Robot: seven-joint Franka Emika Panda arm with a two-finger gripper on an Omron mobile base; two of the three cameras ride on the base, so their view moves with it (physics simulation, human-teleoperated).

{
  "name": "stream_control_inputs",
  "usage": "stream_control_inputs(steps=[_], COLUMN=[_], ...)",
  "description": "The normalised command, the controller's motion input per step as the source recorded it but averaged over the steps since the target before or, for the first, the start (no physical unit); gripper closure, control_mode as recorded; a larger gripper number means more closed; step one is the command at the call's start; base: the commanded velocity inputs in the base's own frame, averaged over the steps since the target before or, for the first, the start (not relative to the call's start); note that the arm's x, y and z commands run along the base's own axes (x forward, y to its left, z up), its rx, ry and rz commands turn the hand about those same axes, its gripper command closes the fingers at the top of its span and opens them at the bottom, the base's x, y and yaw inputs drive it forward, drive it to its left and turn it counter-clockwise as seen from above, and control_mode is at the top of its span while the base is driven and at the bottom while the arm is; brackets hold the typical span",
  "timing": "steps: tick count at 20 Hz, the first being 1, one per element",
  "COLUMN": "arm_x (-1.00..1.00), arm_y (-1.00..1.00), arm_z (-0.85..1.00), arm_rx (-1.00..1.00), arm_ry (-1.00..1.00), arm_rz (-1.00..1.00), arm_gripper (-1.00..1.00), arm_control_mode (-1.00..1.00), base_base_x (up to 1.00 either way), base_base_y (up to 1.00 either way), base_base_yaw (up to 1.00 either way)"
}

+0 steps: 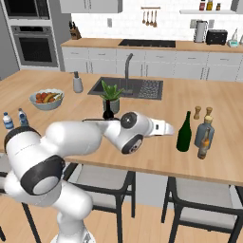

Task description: Move the plastic bottles in the middle to the plastics group, and the glass bottles in the middle to the glass group.

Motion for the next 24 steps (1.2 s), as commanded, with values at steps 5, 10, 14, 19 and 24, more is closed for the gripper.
stream_control_inputs(steps=[5, 10, 14, 19, 24], arm_x=[-0.12, -0.15, -0.11, 0.04, 0.36], arm_y=[0.55, 0.58, 0.74, 0.66, 0.59], arm_z=[0.63, 0.52, 0.08, 0.0, 0.03], arm_rx=[0.3, 0.27, 0.2, 0.23, 0.04], arm_ry=[0.33, 0.29, 0.04, -0.09, -0.12], arm_rz=[0.02, 0.05, 0.04, 0.01, 0.0], arm_gripper=[-1.0, -1.0, -1.0, -1.0, -1.0], arm_control_mode=[-1.0, -1.0, -1.0, -1.0, -1.0], base_base_x=[0.0, 0.0, 0.0, 0.0, 0.0], base_base_y=[0.0, 0.0, 0.0, 0.0, 0.0], base_base_yaw=[0.0, 0.0, 0.0, 0.0, 0.0])
